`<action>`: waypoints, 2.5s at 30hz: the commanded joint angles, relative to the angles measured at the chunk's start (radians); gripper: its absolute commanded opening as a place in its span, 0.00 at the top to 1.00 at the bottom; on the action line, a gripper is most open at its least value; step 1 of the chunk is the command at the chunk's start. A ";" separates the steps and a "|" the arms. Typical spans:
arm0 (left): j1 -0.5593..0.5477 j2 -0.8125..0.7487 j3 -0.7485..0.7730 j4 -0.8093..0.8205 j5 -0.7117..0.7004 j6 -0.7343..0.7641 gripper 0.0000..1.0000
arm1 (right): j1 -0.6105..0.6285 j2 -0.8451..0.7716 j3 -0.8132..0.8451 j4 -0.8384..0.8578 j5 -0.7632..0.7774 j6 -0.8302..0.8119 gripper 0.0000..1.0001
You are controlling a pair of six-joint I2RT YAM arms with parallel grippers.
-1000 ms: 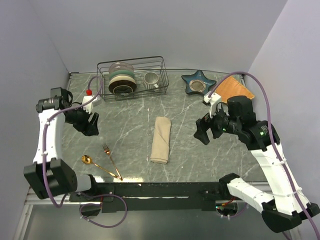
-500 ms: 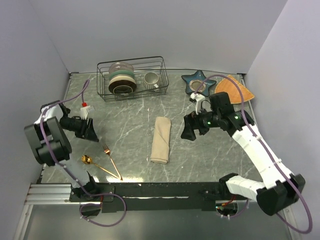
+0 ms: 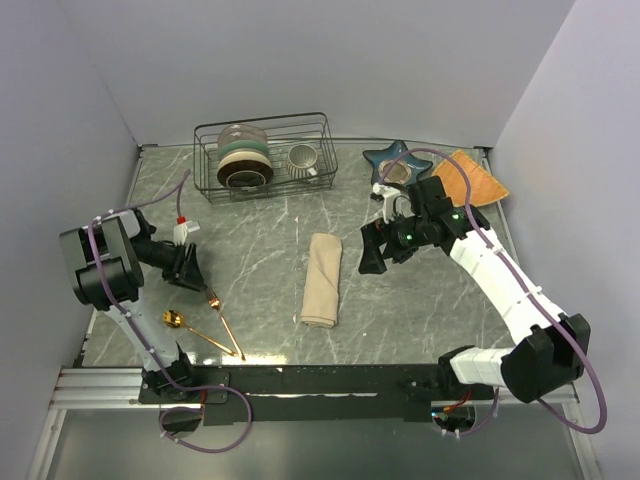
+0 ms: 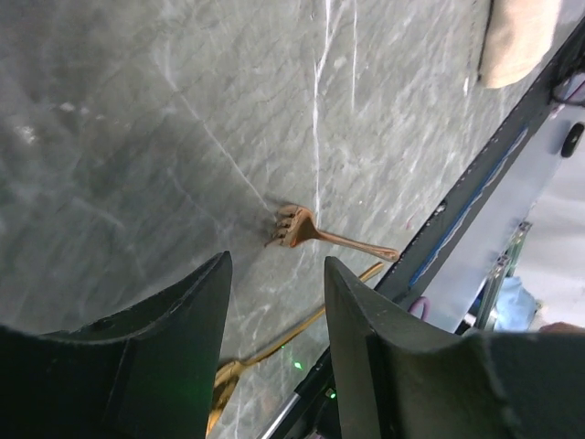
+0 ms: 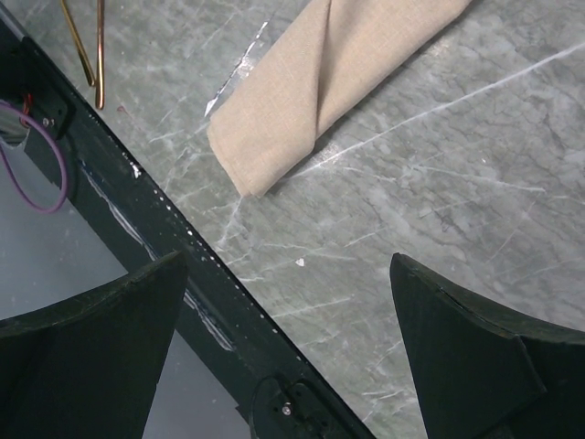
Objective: Fold the napkin into a case and place the utensils inside
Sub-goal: Pick up the fork from the corner of the board, then pass from the left arm to the right
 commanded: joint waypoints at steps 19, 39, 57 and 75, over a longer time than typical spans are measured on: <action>-0.110 0.046 -0.042 0.039 -0.037 -0.018 0.70 | -0.059 0.112 0.086 -0.021 -0.002 0.007 0.00; -0.355 -0.206 0.477 -0.189 0.025 0.105 0.99 | -0.093 0.153 0.104 -0.003 -0.020 -0.018 0.11; -0.810 -0.046 0.811 -0.185 0.279 -0.057 0.99 | 0.027 0.190 0.221 0.444 -0.292 0.120 0.48; -0.860 -0.046 0.793 -0.171 0.366 -0.065 0.99 | 0.138 0.199 0.187 0.472 -0.325 0.081 0.61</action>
